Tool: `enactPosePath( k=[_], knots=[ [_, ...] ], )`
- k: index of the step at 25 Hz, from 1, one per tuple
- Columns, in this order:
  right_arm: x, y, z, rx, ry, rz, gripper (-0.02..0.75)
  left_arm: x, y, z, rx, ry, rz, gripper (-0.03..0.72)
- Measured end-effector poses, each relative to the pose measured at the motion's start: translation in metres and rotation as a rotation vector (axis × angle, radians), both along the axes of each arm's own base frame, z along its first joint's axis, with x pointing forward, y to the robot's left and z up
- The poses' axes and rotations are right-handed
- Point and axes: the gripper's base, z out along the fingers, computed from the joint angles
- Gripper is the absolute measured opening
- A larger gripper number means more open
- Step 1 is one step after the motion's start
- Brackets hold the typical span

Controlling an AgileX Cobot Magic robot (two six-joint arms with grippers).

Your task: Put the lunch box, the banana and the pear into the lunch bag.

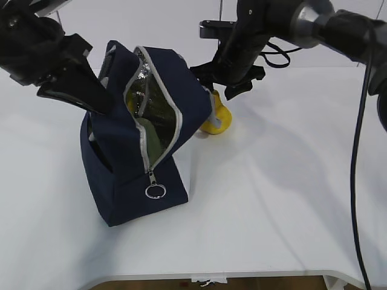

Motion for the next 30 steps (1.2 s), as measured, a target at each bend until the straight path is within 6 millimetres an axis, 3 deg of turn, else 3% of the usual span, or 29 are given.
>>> enactPosePath(
  k=[10,20,30],
  knots=[
    [0.0002,0.0001,-0.0026,-0.002,0.006,0.0,0.496,0.0,0.0,0.0,0.0,0.0,0.0,0.011],
    [0.0008,0.0003,-0.0068,-0.004,0.014,0.0,0.283,0.0,0.0,0.0,0.0,0.0,0.0,0.011],
    [0.0,-0.003,-0.0013,-0.048,0.02,0.007,0.26,0.0,0.0,0.0,0.0,0.0,0.0,0.011]
  ],
)
